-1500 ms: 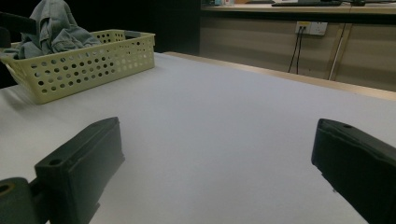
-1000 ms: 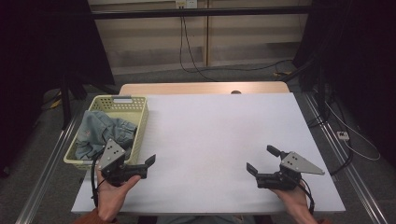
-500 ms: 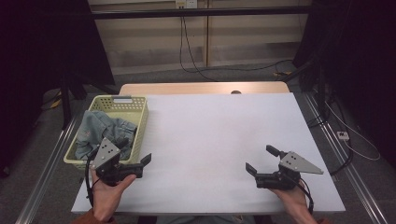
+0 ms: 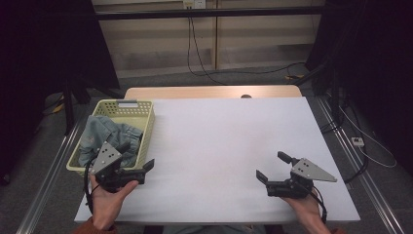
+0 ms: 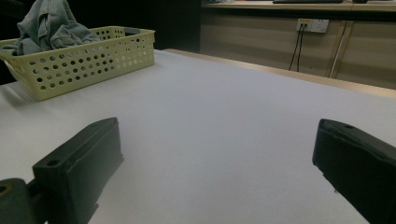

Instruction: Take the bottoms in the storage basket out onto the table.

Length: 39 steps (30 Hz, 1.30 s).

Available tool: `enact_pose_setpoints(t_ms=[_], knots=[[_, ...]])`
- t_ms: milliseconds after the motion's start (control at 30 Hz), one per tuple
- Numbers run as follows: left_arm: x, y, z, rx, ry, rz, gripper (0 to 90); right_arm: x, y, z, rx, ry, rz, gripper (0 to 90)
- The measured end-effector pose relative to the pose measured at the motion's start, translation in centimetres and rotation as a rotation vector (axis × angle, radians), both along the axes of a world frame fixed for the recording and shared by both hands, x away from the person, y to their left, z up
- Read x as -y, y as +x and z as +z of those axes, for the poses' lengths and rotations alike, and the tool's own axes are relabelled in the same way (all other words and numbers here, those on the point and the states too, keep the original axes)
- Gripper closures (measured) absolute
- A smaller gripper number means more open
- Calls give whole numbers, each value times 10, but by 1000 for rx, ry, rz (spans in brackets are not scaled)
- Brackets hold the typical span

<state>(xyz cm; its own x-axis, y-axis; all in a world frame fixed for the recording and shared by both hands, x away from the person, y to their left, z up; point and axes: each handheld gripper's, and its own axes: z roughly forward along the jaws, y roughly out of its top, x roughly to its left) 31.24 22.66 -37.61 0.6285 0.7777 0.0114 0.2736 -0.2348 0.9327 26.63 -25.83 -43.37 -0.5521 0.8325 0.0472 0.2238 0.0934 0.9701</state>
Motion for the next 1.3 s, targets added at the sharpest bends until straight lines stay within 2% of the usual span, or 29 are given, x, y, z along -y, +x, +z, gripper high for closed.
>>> enact_pose_setpoints(t_ms=[633, 833, 1000, 1033, 1100, 1300], knots=[[-24, 3, 17, 1, 14, 36, 54, -1, 1, 0, 1, -1, 4, 10], [-37, 4, 22, 9, 3, 71, 55, -1, 1, 0, 0, 0, 2, 10], [-45, 6, 27, 12, 16, 88, 55, 0, 3, -1, -5, 4, 0, 10], [-48, 7, 29, 5, 30, 85, 53, 0, 3, -1, -5, 2, 1, 9], [-52, 8, 32, -8, 31, 86, 52, -1, 4, -1, -3, 1, 6, 9], [-62, 8, 38, 2, 38, 110, 53, -3, 3, 0, -2, -3, 10, 9]])
